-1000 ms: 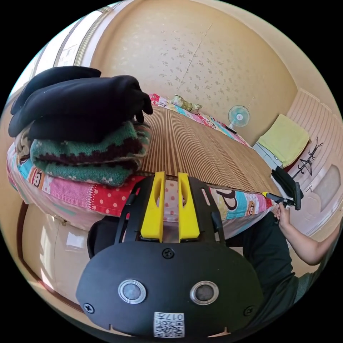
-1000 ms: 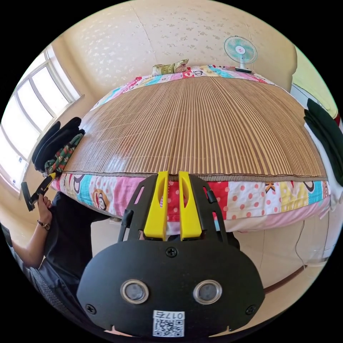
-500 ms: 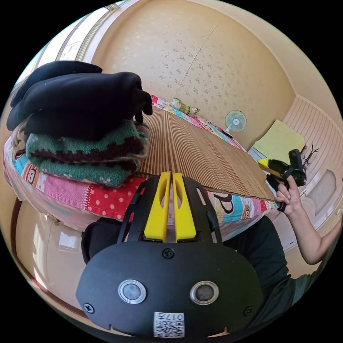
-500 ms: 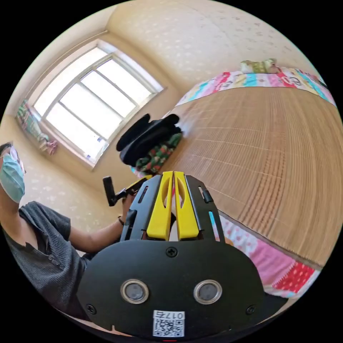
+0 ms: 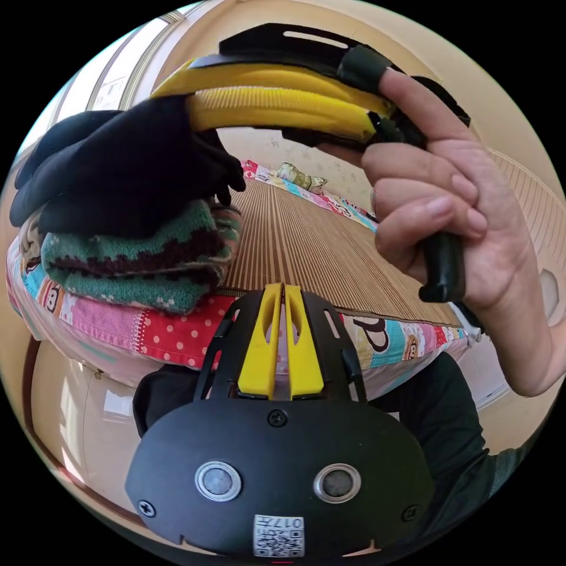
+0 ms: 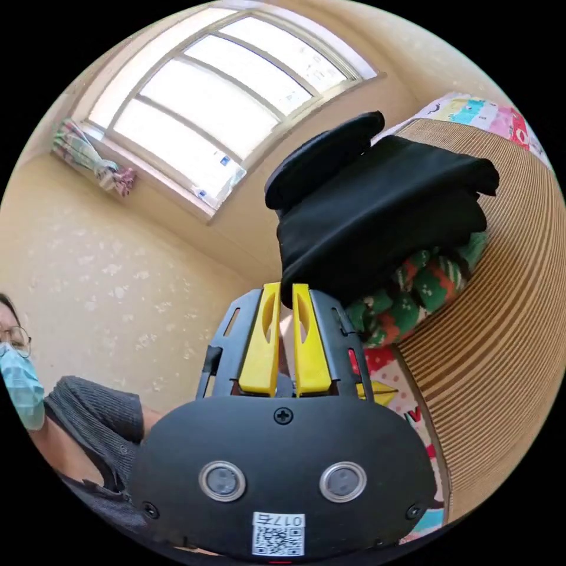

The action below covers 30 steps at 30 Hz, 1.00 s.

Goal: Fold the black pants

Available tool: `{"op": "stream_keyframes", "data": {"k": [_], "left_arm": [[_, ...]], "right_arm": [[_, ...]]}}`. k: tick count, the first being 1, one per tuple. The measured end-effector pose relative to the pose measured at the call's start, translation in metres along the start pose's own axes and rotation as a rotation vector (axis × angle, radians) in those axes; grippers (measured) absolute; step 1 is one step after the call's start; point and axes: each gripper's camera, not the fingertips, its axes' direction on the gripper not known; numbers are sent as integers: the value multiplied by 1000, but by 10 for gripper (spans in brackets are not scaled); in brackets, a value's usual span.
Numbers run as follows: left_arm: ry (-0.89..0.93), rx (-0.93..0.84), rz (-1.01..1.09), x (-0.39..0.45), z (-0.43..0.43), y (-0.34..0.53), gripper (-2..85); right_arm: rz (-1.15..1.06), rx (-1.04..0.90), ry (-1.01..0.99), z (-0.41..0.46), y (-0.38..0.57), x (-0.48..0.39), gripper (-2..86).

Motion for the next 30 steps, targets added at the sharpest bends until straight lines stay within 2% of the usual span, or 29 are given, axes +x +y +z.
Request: {"op": "stream_keyframes", "data": {"k": [2,4,6,9,11,13,15,17,19,21,22,24,28,30], "left_arm": [[-6,-3,8,2,2,-2,-10],[-5,-1,12,3,2,-3,-10],[-4,-1,14,2,3,-4,-10],[-5,-2,10,-1,5,-7,-10],[-6,-3,2,-3,6,-10,-10],[-3,-5,-3,-5,9,-12,-10],[-3,-11,-6,-5,11,-13,-10],[-2,-15,-7,-6,13,-15,-10],[2,-9,-12,-8,14,-16,-10],[11,-10,-23,-11,15,-17,-10],[19,-16,-31,-14,17,-18,-10],[36,-20,-43,-18,18,-19,-10],[50,3,-70,-25,17,-18,-10],[53,3,-72,-25,18,-18,-10]], "right_arm": [[56,128,-244,-46,-2,30,33],[93,357,-538,-128,2,74,28],[69,561,-683,-199,18,98,26],[-16,814,-770,-312,68,121,23],[-92,886,-732,-369,108,123,22],[-162,943,-621,-431,173,118,20],[-137,988,-475,-467,230,115,19],[-44,1048,-284,-496,291,115,19],[149,1128,-72,-520,365,119,17],[325,1118,120,-523,398,119,16],[465,1062,256,-519,408,118,16],[581,1008,438,-511,415,111,18],[540,1122,767,-482,396,59,20],[468,1085,886,-462,357,43,23]]}}
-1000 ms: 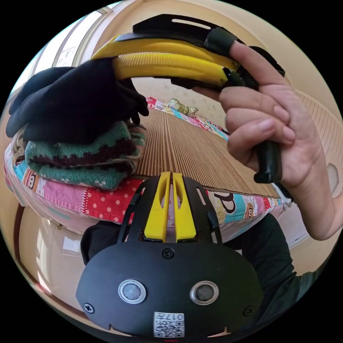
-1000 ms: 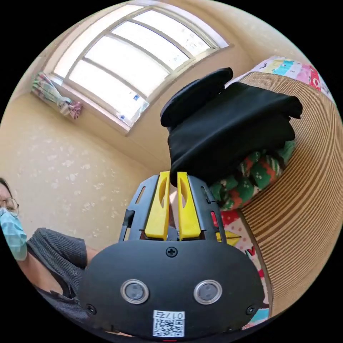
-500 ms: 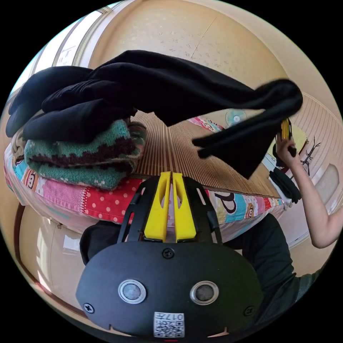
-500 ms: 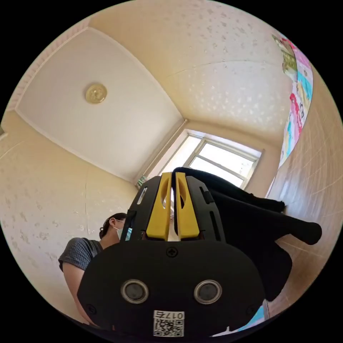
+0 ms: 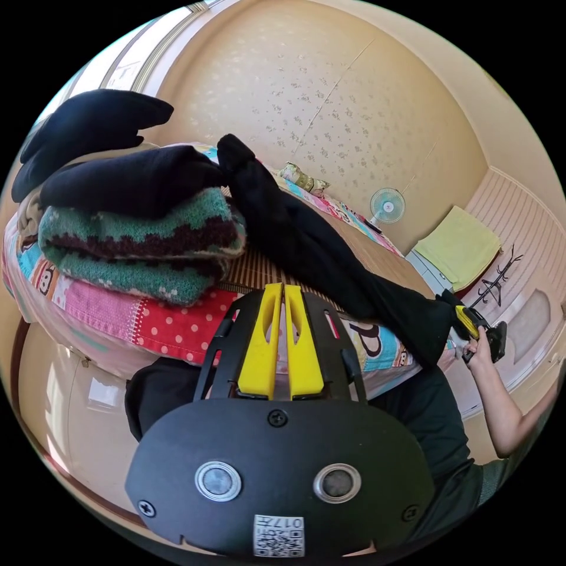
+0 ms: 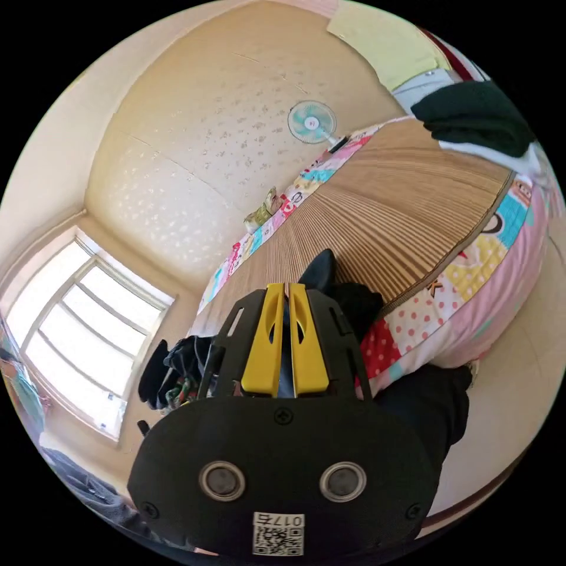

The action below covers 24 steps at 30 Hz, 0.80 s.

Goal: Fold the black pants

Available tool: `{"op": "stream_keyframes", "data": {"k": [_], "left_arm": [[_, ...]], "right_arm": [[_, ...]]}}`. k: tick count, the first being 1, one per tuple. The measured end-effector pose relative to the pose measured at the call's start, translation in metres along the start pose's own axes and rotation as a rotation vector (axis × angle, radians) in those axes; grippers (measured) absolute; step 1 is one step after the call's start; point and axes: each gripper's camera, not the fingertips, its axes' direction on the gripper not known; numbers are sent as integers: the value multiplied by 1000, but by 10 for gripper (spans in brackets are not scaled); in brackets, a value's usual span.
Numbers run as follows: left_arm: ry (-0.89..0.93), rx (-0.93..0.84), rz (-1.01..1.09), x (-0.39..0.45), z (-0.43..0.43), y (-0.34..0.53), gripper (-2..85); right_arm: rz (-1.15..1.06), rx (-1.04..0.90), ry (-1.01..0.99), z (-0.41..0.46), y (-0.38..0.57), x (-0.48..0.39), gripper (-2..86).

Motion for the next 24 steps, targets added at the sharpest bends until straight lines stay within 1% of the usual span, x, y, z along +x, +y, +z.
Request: {"op": "stream_keyframes", "data": {"k": [1,2,3,4,5,7,8,10,11,12,13,14,15,16,21,24], "left_arm": [[0,-1,2,0,1,0,-10],[1,0,6,1,2,0,-10],[1,1,8,1,2,0,-10],[0,3,14,2,3,0,-10],[-4,4,22,4,5,-1,-10],[-13,-6,34,8,10,-2,-10],[-19,-11,42,11,12,-1,-10],[-24,-5,63,17,12,1,-10],[-27,-1,76,21,12,2,-10],[-28,-1,81,22,13,2,-10],[-28,-9,86,23,15,2,-10],[-28,-17,87,24,17,2,-10],[-28,-20,87,24,18,2,-9],[-27,-23,85,24,20,2,-9],[-19,-23,92,29,24,3,-1],[-7,-19,139,40,23,5,38]], "right_arm": [[-90,-18,0,18,-1,-33,26],[-131,-38,-10,31,-2,-49,29],[-203,-104,-60,63,-1,-81,35],[-249,-204,-135,105,3,-109,43],[-263,-266,-175,128,7,-121,47],[-288,-538,-273,228,32,-170,77],[-293,-586,-283,250,40,-181,84],[-336,-716,-275,319,77,-224,108],[-346,-756,-282,334,87,-234,109],[-369,-847,-296,362,109,-251,112],[-385,-925,-229,385,132,-262,102],[-400,-922,-177,389,140,-267,97],[-455,-865,-130,383,149,-275,71],[-496,-854,-136,377,155,-281,54],[-568,-873,-237,327,181,-284,34],[-574,-861,-259,287,218,-276,30]]}}
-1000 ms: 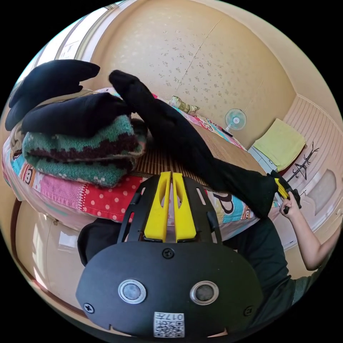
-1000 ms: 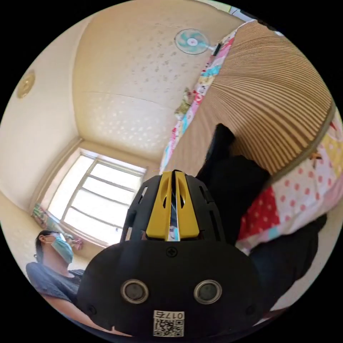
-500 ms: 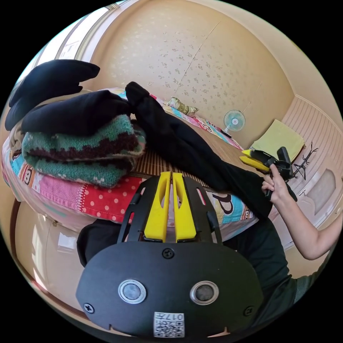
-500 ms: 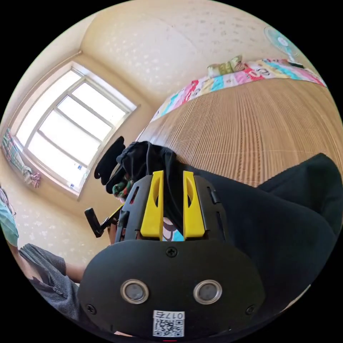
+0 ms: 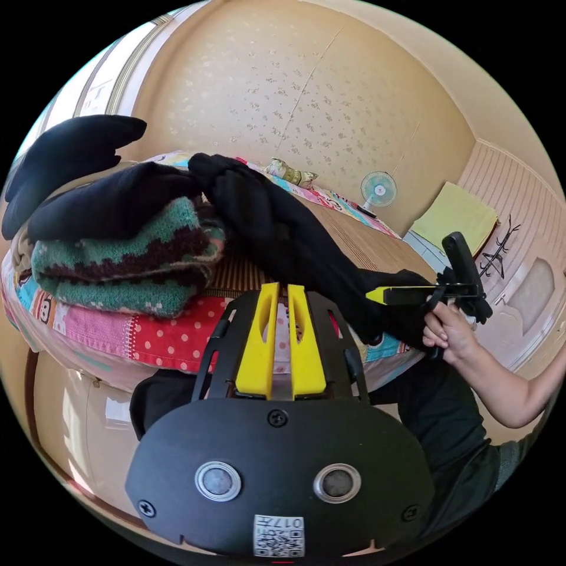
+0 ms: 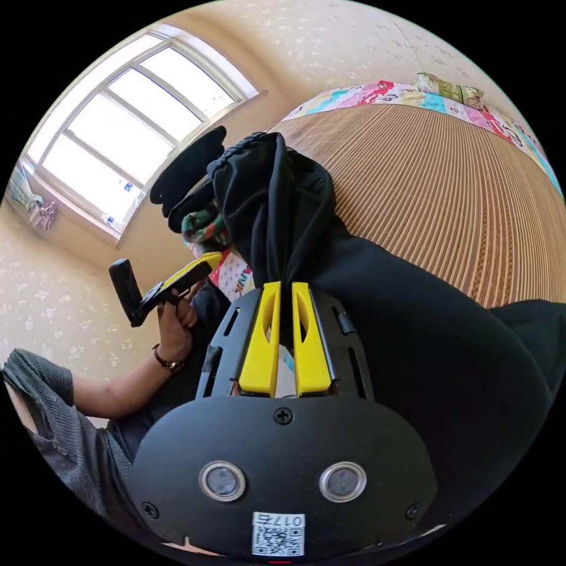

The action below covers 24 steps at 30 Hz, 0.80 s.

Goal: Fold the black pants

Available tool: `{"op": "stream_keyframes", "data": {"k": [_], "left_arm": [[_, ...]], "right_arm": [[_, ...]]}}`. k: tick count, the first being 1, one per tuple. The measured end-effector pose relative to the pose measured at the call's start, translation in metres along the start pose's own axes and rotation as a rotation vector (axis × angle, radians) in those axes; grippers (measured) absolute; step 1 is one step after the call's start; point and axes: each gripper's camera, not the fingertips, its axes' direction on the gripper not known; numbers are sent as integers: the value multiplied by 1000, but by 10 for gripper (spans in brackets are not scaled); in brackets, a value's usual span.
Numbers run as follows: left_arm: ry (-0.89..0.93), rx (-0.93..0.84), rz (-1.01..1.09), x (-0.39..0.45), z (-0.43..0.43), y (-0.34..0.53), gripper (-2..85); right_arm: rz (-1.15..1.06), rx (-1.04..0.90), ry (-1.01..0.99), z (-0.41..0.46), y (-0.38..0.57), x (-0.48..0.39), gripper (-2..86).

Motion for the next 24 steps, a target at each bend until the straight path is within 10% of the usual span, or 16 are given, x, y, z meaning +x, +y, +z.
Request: {"op": "stream_keyframes", "data": {"k": [13,24], "left_arm": [[165,-39,215,56,30,-1,174],[-105,-43,163,69,47,-7,102]], "right_arm": [[-73,-144,-165,82,66,-67,26],[-158,-304,-131,157,81,-113,30]]}}
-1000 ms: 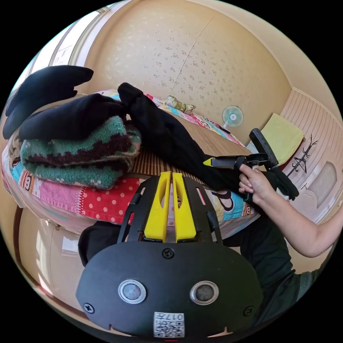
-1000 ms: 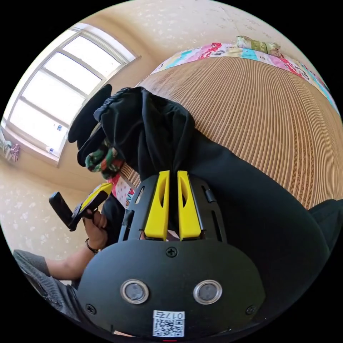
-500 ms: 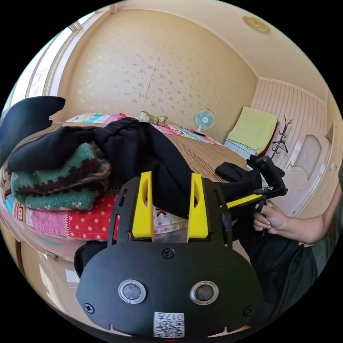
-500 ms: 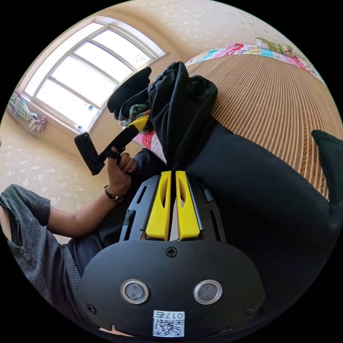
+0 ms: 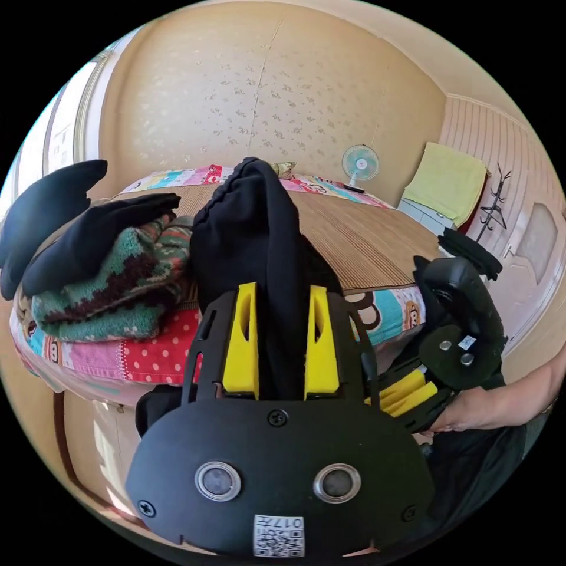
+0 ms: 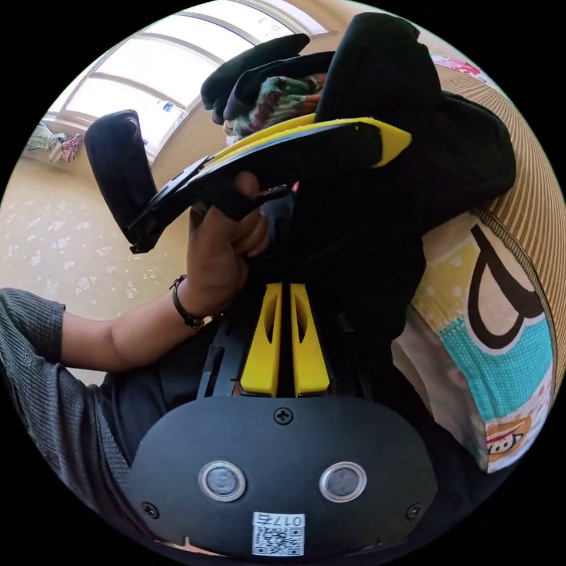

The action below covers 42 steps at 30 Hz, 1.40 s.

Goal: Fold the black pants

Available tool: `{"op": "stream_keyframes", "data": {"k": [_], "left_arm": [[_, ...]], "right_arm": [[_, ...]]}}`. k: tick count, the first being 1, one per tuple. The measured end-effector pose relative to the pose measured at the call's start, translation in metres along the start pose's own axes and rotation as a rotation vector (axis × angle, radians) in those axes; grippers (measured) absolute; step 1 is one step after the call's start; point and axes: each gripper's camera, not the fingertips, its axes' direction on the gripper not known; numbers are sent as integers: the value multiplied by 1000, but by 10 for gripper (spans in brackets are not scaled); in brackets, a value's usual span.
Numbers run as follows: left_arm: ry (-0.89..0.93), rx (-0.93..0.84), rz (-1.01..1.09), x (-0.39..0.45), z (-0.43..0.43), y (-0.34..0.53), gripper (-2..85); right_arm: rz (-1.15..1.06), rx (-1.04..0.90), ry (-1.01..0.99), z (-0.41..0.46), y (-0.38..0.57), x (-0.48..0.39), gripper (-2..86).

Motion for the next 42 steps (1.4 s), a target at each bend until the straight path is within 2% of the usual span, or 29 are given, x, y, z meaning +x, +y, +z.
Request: {"op": "stream_keyframes", "data": {"k": [3,7,10,15,23,27,36,38,42], "left_arm": [[8,-1,-36,-9,6,-3,66],[130,5,-142,-41,13,-6,51],[121,2,-142,-41,17,-12,51],[105,-3,-140,-39,20,-18,51],[158,8,-177,-50,19,-27,49],[182,7,-190,-54,17,-31,49],[171,3,-187,-52,6,-42,48],[187,7,-198,-55,-3,-43,44],[199,25,-230,-60,-12,-41,43]], "right_arm": [[97,49,-42,-20,18,30,34],[254,319,-199,-89,63,90,48],[346,320,-193,-100,68,127,87],[358,294,-332,-82,64,150,88],[419,433,-490,-93,137,198,93],[377,669,-619,-118,171,220,135],[499,482,-457,-116,132,238,65],[466,503,-407,-131,142,234,74],[506,644,-140,-165,195,225,105]]}}
